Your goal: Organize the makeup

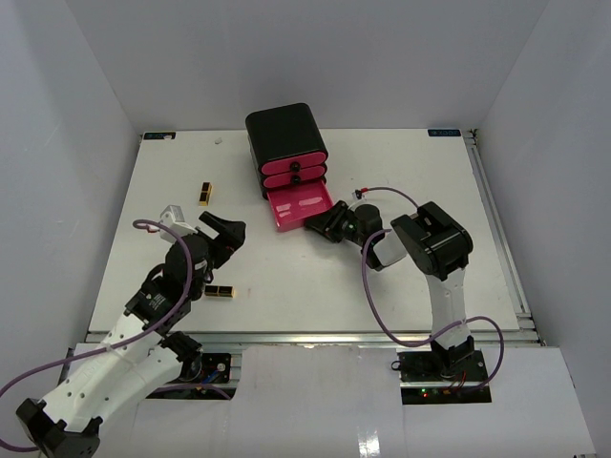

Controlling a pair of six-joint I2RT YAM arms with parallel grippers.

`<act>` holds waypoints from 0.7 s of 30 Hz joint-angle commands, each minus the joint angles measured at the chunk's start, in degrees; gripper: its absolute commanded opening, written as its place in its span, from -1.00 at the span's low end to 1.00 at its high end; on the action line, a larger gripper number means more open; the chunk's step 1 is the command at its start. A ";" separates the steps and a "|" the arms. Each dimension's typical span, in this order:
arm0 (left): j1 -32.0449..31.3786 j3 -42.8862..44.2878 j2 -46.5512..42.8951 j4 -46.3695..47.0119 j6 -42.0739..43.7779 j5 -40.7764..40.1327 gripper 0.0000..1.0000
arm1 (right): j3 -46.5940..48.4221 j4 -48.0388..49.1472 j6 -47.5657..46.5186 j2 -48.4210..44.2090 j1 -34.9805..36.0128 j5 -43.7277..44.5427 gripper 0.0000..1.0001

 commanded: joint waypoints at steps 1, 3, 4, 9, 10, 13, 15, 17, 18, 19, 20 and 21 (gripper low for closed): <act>0.20 1.12 2.30 -0.88 0.94 -2.20 0.96 | -0.72 0.82 -3.47 -1.95 0.30 -0.73 -0.16; 0.22 2.58 4.39 -1.08 1.91 -2.14 0.96 | 1.73 0.42 -4.78 -1.25 0.22 -2.42 0.22; 0.27 3.83 5.65 -1.27 2.92 -1.95 0.96 | 2.80 0.13 -5.36 -1.30 -0.03 -2.96 0.49; 1.83 9.40 13.52 -2.74 6.93 0.20 0.96 | 1.31 -0.79 -7.21 -4.16 -0.44 -5.95 0.80; 3.23 10.16 15.10 -2.74 7.58 1.25 0.96 | 0.23 -1.12 -7.46 -5.03 -0.55 -7.03 0.80; 8.68 11.92 18.27 -2.21 10.08 9.24 0.96 | -3.05 -2.10 -8.33 -8.92 -1.12 -10.50 0.81; 14.43 12.81 20.10 -1.80 12.04 14.48 0.96 | -5.57 -2.94 -9.83 -11.66 -1.17 -12.41 0.80; 17.16 14.19 21.79 -1.69 13.59 17.78 0.96 | -7.84 -4.61 -12.01 -14.67 -1.27 -16.47 0.80; 17.81 14.55 22.69 -1.69 14.09 18.96 0.96 | -7.92 -6.34 -13.09 -16.47 -1.34 -17.70 0.81; 18.92 14.97 23.22 -1.80 14.67 19.82 0.96 | -7.92 -8.04 -15.00 -17.85 -1.34 -19.50 0.80; 19.85 15.40 23.65 -1.89 15.20 20.58 0.96 | -7.68 -9.46 -17.65 -19.10 -1.34 -21.82 0.80; 20.51 15.70 23.86 -2.02 15.52 21.31 0.96 | -7.05 -11.03 -21.67 -20.21 -1.31 -24.87 0.80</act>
